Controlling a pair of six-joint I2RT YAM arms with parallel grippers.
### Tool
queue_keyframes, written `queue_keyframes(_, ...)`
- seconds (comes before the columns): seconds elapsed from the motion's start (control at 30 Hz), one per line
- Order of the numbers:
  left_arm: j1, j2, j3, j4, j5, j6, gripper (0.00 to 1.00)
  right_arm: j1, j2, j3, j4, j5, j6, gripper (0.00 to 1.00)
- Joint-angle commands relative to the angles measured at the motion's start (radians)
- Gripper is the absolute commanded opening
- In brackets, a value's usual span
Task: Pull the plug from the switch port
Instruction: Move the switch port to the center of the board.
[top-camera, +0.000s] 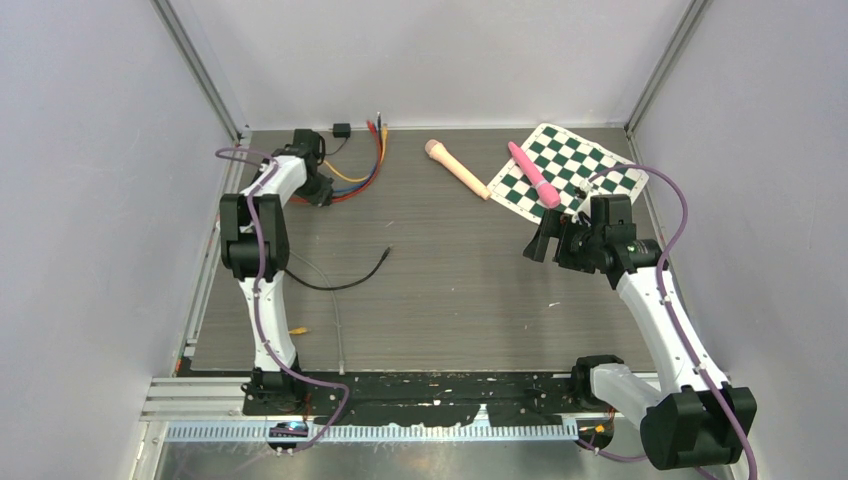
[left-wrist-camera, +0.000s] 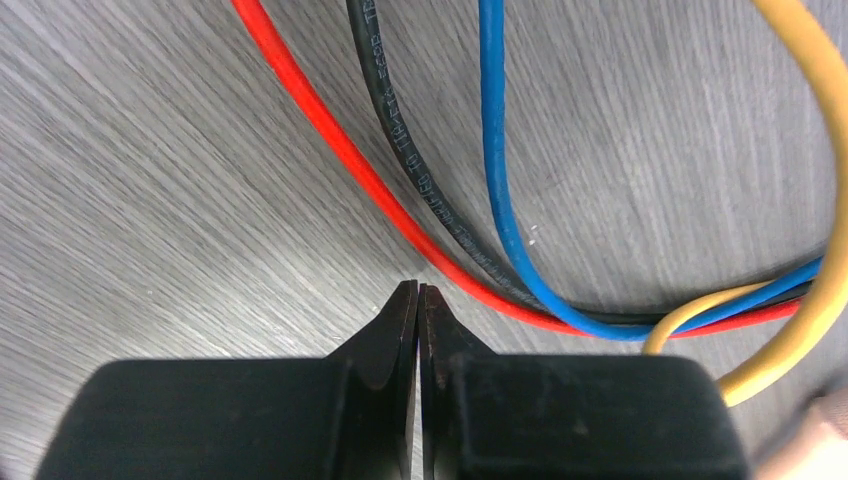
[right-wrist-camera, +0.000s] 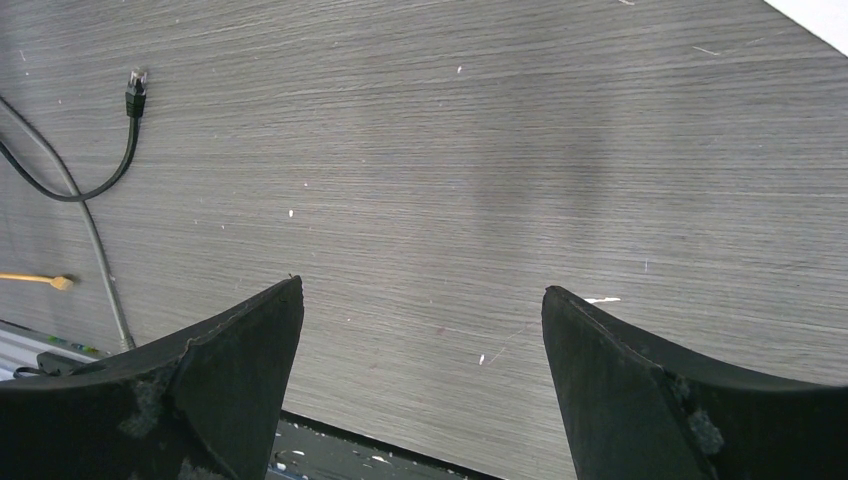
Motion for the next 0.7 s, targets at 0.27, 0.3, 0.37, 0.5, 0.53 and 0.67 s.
queue_keyframes(0.27,-0.032,-0.14,-0.155,0.093,-0.06,0.211,0.22,0.002,-0.032,-0.008,0.016,-0.007,-0.003,0.96)
queue_keyframes(0.3,-0.032,-0.155,-0.176,0.115,-0.065,0.209,0.4,0.002,-0.032,-0.009,0.018,-0.008,-0.003,0.95)
queue_keyframes(0.37,-0.028,-0.178,-0.213,0.132,-0.07,0.167,0.5,0.002,-0.033,-0.011,0.021,-0.009,-0.002,0.96)
queue_keyframes(0.5,-0.002,-0.209,-0.31,0.271,-0.008,0.078,0.62,0.002,-0.035,-0.013,0.022,-0.009,-0.002,0.95)
queue_keyframes(0.53,0.005,-0.204,-0.319,0.295,0.01,0.057,0.63,0.002,-0.037,-0.014,0.022,-0.009,-0.002,0.95)
queue_keyframes(0.67,0.028,-0.148,-0.275,0.338,0.09,0.006,0.63,0.002,-0.044,-0.023,0.022,-0.002,-0.002,0.95)
